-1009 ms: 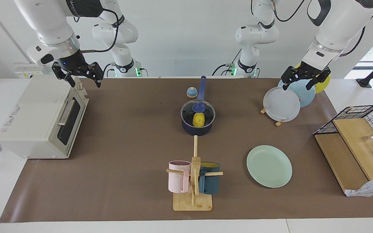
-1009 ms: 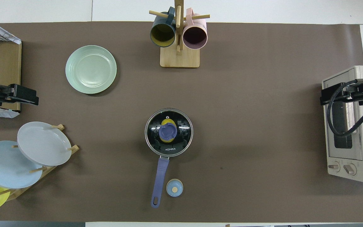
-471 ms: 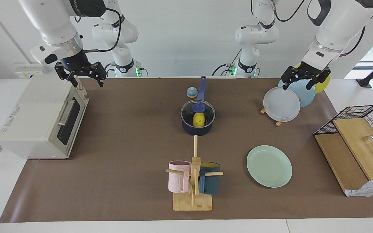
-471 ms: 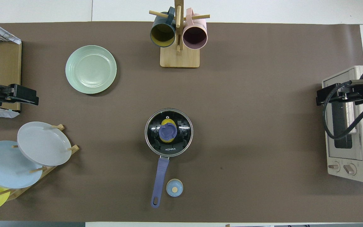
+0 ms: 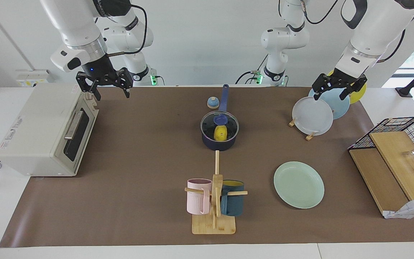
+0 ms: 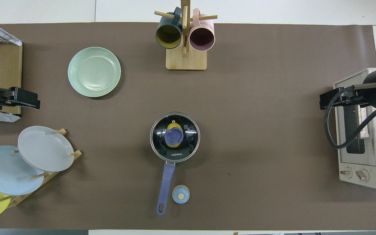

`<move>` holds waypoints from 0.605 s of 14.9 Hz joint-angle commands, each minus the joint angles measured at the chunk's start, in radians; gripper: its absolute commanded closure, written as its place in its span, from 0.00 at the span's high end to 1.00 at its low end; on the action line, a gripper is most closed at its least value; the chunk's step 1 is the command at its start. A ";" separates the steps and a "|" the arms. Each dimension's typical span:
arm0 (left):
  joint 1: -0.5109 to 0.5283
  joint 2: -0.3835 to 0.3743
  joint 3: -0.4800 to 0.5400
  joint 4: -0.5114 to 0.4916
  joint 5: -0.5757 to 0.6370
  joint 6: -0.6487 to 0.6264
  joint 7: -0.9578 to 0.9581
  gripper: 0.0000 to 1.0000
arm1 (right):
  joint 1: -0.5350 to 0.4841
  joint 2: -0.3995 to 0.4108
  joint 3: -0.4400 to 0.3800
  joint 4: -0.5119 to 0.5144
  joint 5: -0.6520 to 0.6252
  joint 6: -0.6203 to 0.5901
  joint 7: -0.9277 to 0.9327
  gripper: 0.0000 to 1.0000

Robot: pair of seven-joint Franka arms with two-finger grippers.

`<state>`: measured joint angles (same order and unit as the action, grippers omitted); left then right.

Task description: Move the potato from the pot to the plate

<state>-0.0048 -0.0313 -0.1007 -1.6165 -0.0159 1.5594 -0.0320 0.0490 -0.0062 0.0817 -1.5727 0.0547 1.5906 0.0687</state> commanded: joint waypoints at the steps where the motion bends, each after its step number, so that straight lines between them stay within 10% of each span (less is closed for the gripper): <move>1: 0.014 -0.027 -0.008 -0.030 0.007 0.008 -0.005 1.00 | -0.011 0.025 0.064 0.005 0.017 0.014 0.022 1.00; 5: 0.014 -0.027 -0.008 -0.030 0.007 0.008 -0.005 1.00 | 0.047 0.178 0.237 0.124 -0.048 0.012 0.310 1.00; 9: 0.014 -0.027 -0.008 -0.030 0.008 0.008 -0.006 1.00 | 0.257 0.327 0.237 0.249 -0.145 0.032 0.547 1.00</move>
<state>-0.0048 -0.0313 -0.1007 -1.6165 -0.0159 1.5594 -0.0320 0.2405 0.2269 0.3160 -1.4155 -0.0534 1.6203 0.5231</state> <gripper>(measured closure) 0.000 0.000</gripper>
